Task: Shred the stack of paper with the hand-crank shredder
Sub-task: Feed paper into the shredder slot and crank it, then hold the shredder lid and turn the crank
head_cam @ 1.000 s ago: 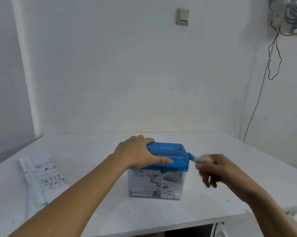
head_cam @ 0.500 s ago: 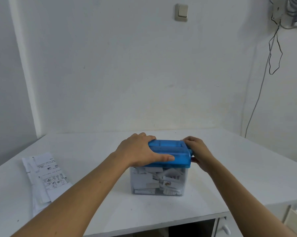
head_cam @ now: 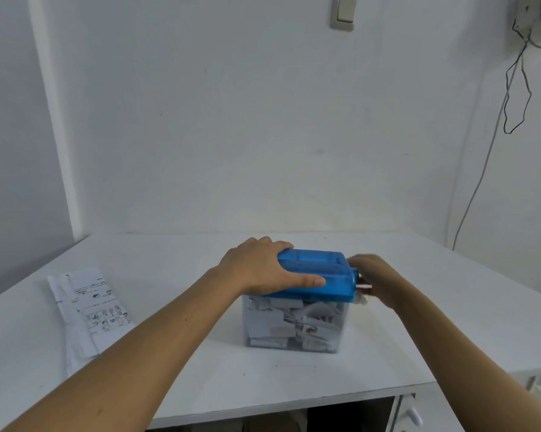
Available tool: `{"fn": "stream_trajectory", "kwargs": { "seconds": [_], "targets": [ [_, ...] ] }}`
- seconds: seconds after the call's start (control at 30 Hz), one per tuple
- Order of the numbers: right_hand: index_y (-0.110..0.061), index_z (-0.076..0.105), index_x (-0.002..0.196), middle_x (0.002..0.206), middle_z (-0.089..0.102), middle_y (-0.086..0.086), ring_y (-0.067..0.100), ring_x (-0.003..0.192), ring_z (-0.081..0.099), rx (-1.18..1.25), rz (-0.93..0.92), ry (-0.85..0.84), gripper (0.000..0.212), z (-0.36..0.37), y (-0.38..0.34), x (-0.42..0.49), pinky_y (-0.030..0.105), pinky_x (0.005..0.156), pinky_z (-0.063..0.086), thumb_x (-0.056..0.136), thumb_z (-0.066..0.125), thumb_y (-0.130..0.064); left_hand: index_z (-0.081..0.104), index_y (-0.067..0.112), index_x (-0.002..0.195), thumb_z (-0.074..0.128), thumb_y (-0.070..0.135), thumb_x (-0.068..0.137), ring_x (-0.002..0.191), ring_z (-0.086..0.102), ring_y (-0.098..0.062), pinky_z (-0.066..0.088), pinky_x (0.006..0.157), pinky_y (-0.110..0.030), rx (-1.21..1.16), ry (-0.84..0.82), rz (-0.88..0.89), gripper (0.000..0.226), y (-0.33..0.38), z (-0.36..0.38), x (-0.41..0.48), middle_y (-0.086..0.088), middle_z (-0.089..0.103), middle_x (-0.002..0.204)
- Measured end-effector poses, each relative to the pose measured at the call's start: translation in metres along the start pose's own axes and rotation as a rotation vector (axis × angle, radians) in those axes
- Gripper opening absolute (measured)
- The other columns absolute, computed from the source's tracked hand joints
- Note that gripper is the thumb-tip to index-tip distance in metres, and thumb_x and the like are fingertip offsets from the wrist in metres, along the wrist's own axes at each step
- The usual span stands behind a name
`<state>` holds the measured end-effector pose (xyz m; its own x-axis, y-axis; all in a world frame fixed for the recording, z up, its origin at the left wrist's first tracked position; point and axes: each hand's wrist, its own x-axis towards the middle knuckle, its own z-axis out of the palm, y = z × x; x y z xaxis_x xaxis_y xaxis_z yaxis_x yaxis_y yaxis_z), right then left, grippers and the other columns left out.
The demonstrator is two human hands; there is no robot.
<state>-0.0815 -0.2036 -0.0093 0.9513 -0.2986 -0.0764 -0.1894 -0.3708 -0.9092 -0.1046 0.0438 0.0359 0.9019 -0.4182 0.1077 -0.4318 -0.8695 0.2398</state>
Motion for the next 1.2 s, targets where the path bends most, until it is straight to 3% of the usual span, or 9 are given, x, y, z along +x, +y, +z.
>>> {"fn": "stream_trajectory", "kwargs": {
  "seconds": [0.1, 0.17, 0.23, 0.33, 0.43, 0.6, 0.73, 0.97, 1.2],
  "targets": [
    [-0.006, 0.066, 0.104, 0.102, 0.067, 0.010, 0.021, 0.091, 0.064, 0.006, -0.122, 0.011, 0.015, -0.002, -0.029, -0.007, 0.034, 0.082, 0.055, 0.097, 0.058, -0.016, 0.030, 0.038, 0.158, 0.053, 0.095, 0.067, 0.143, 0.036, -0.022, 0.038, 0.114, -0.048, -0.061, -0.076, -0.033, 0.110, -0.001, -0.005, 0.004, 0.007, 0.037, 0.159],
    [-0.010, 0.067, 0.104, 0.101, 0.069, 0.006, 0.019, 0.092, 0.064, -0.054, -0.206, 0.004, 0.015, -0.002, -0.049, -0.016, 0.032, 0.082, 0.054, 0.098, 0.058, -0.020, 0.031, 0.032, 0.159, 0.064, 0.073, 0.082, 0.148, 0.030, -0.023, 0.030, 0.120, -0.044, -0.258, -0.138, -0.051, 0.093, -0.003, -0.013, 0.009, 0.005, 0.030, 0.164],
    [-0.012, 0.067, 0.102, 0.100, 0.070, 0.004, 0.017, 0.093, 0.065, -0.121, -0.288, -0.011, 0.014, 0.003, -0.068, -0.025, 0.029, 0.078, 0.053, 0.098, 0.058, -0.022, 0.038, 0.026, 0.156, 0.065, 0.040, 0.093, 0.146, 0.032, -0.021, 0.030, 0.116, -0.033, -0.473, -0.133, -0.064, 0.071, -0.004, -0.020, 0.012, 0.005, 0.032, 0.163],
    [-0.016, 0.067, 0.098, 0.096, 0.070, 0.000, 0.014, 0.092, 0.065, -0.219, -0.415, -0.007, 0.011, 0.019, -0.092, -0.041, 0.025, 0.073, 0.050, 0.097, 0.059, -0.024, 0.049, 0.023, 0.149, 0.059, 0.019, 0.096, 0.132, 0.045, -0.017, 0.033, 0.098, -0.025, -0.605, 0.018, -0.060, 0.054, -0.010, -0.019, 0.011, 0.003, 0.044, 0.156],
    [-0.020, 0.067, 0.094, 0.093, 0.069, -0.003, 0.013, 0.090, 0.064, -0.279, -0.522, -0.011, 0.010, 0.040, -0.110, -0.057, 0.024, 0.070, 0.046, 0.097, 0.060, -0.026, 0.059, 0.027, 0.138, 0.054, 0.014, 0.099, 0.121, 0.046, -0.011, 0.038, 0.089, -0.021, -0.667, 0.144, -0.059, 0.041, -0.022, -0.015, 0.004, 0.006, 0.052, 0.147],
    [-0.019, 0.067, 0.094, 0.088, 0.067, -0.004, 0.009, 0.074, 0.057, -0.337, -0.628, -0.093, 0.011, 0.079, -0.131, -0.079, 0.021, 0.061, 0.040, 0.096, 0.060, -0.027, 0.064, 0.031, 0.127, 0.053, 0.013, 0.102, 0.117, 0.053, -0.010, 0.036, 0.095, -0.025, -0.671, 0.241, -0.078, 0.032, -0.058, -0.016, -0.017, 0.008, 0.060, 0.134],
    [-0.020, 0.067, 0.094, 0.095, 0.069, -0.005, 0.009, 0.079, 0.060, -0.353, -0.687, -0.156, 0.011, 0.114, -0.140, -0.091, 0.021, 0.062, 0.042, 0.095, 0.059, -0.027, 0.068, 0.033, 0.118, 0.057, 0.012, 0.099, 0.107, 0.060, -0.002, 0.039, 0.081, -0.017, -0.679, 0.327, -0.122, 0.029, -0.101, -0.022, -0.039, 0.015, 0.064, 0.122],
    [-0.027, 0.059, 0.089, 0.097, 0.061, -0.010, 0.008, 0.088, 0.057, -0.550, -0.884, -0.201, 0.005, 0.183, -0.133, -0.112, 0.029, 0.076, 0.051, 0.093, 0.056, -0.029, 0.073, 0.029, 0.108, 0.060, 0.009, 0.098, 0.103, 0.061, 0.002, 0.043, 0.079, -0.019, -0.723, 0.491, -0.281, 0.026, -0.183, -0.027, -0.083, 0.019, 0.068, 0.114],
    [-0.029, 0.058, 0.085, 0.100, 0.063, -0.009, 0.014, 0.090, 0.062, -0.584, -0.746, -0.400, 0.007, 0.250, -0.110, -0.107, 0.038, 0.083, 0.055, 0.090, 0.060, -0.033, 0.074, 0.028, 0.100, 0.062, 0.009, 0.096, 0.096, 0.064, -0.003, 0.042, 0.072, -0.017, -0.652, 0.540, -0.462, 0.023, -0.244, 0.004, -0.119, 0.010, 0.071, 0.108]
  ]
}}
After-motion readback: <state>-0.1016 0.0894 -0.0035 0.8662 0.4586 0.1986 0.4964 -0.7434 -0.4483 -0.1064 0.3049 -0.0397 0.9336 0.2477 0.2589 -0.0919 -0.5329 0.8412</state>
